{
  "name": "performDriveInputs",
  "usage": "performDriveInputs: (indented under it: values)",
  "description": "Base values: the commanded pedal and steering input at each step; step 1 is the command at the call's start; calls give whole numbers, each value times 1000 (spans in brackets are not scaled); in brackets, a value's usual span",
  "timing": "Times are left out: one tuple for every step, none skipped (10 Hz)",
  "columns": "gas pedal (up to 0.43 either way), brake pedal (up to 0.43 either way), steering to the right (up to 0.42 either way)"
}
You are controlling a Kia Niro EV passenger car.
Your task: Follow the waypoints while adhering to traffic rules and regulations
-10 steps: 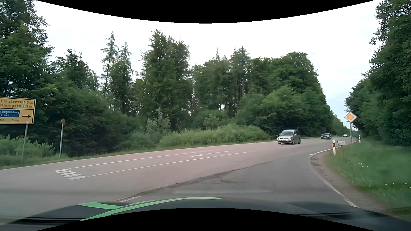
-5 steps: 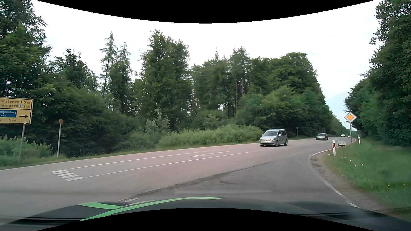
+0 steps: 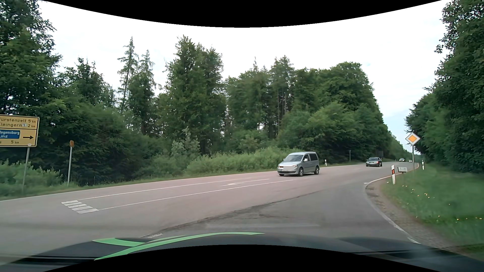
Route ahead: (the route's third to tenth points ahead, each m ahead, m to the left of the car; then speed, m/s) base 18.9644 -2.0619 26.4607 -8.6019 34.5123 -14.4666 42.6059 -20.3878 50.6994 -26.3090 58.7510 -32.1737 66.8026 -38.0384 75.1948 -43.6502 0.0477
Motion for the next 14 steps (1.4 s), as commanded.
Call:
performDriveInputs:
  values:
    - [0,213,153]
    - [0,213,143]
    - [0,213,135]
    - [0,213,133]
    - [0,213,133]
    - [0,213,133]
    - [0,213,133]
    - [0,213,134]
    - [0,213,136]
    - [0,207,137]
    - [0,195,137]
    - [0,189,137]
    - [0,189,137]
    - [0,171,138]
